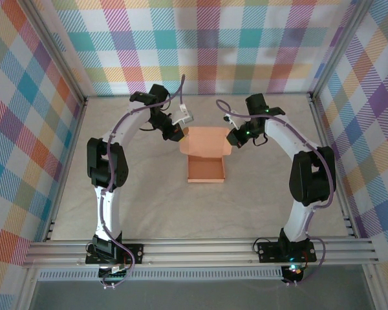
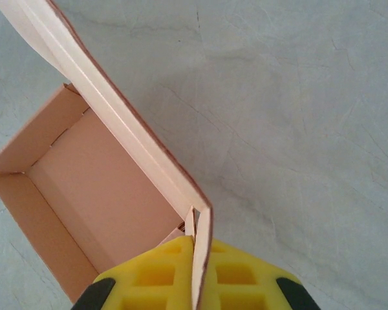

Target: Fold the paper box

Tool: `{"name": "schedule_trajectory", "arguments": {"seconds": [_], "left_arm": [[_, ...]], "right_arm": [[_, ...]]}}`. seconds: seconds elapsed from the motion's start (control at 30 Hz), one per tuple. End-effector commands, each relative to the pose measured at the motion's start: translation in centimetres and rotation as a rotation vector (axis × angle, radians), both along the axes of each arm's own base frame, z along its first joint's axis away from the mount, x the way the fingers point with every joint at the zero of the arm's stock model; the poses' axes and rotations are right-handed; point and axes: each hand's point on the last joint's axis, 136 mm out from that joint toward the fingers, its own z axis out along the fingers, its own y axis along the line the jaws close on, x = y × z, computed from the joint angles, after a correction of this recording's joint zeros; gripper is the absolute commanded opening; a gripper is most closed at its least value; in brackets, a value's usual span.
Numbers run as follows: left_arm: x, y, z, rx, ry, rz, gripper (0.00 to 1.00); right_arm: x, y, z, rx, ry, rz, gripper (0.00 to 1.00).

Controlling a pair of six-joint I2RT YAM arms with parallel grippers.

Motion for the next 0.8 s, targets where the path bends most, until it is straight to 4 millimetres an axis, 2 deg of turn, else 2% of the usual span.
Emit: {"name": "schedule_trajectory", "arguments": {"seconds": [0.0,0.23,0.77], "left_arm": [[-0.3,-0.2,0.8,-0.003,-0.015,-0.012,0.07],[-0.2,-0.1,0.1,0.021,-0.005,-0.007,0.15],[0.1,0.0,-1.3,0.051,0.020,-0.001,0.19]], "right_arm": [[-0.4,0.5,0.4,0.010,0.000,0.034,0.00],[-0.7,0.8,0.8,-0.002,-0.050,0.064,0.00],[-0.8,0.7,0.9,-0.007,-0.055,0.064,0.00]]}}
